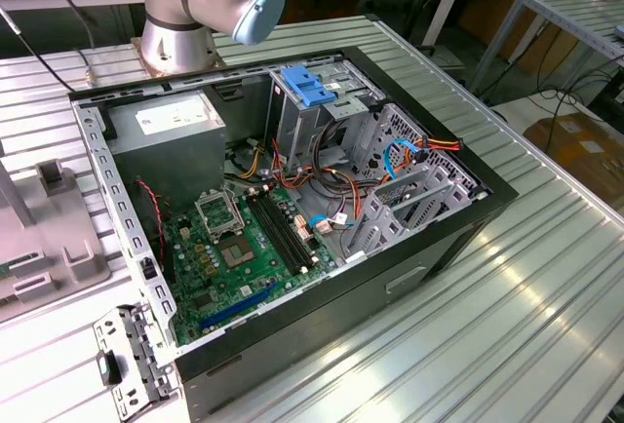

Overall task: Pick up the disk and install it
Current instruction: 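Reach for the disk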

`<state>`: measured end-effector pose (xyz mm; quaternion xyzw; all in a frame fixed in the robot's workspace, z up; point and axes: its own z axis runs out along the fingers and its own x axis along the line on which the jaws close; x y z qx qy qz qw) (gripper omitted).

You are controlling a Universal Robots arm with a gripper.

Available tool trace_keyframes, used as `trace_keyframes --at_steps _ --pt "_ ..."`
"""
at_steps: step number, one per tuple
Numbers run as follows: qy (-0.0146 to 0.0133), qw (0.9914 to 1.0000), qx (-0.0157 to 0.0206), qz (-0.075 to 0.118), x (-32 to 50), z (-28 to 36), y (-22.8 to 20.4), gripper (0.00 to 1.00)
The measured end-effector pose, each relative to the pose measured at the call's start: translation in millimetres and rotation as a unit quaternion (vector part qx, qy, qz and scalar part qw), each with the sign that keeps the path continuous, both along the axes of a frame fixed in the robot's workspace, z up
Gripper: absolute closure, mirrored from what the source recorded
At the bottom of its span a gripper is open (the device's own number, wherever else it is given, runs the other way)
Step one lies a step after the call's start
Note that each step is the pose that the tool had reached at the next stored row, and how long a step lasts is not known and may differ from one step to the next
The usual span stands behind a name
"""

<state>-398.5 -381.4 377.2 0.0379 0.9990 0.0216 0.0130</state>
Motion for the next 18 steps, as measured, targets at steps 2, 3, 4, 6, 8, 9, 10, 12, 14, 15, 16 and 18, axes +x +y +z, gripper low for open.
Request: trace_keyframes --at_steps 2,3,4,6,8,9,10,12,14,15,16,18 --pt "-0.0001 1.00000 -0.0003 0.000 0.0 -1.9 1.7 0.89" --pt "-0.0001 1.00000 -0.0007 0.000 0.0 -3.1 2.6 0.89" --pt "-0.0001 1.00000 -0.0012 0.000 -0.1 -5.2 3.7 0.89" --pt "0.0000 1.00000 -0.0019 0.000 0.1 -8.4 4.6 0.89" --pt "0.0000 1.00000 -0.0022 0.000 0.0 -11.9 5.4 0.89" --pt "-0.0001 1.00000 -0.0024 0.000 0.0 -13.3 5.7 0.89" --pt "-0.0001 1.00000 -0.0026 0.000 0.0 -14.6 6.1 0.89" --pt "-0.0001 1.00000 -0.0029 0.000 0.0 -17.0 6.7 0.89" --pt "-0.0001 1.00000 -0.0029 0.000 0.0 -19.8 7.0 0.89" --pt "-0.0001 1.00000 -0.0030 0.000 0.0 -21.0 7.0 0.89" --pt "-0.0001 1.00000 -0.0031 0.000 0.0 -22.3 7.1 0.89" --pt "-0.0001 0.99999 -0.0033 0.000 0.0 -25.1 7.4 0.89"
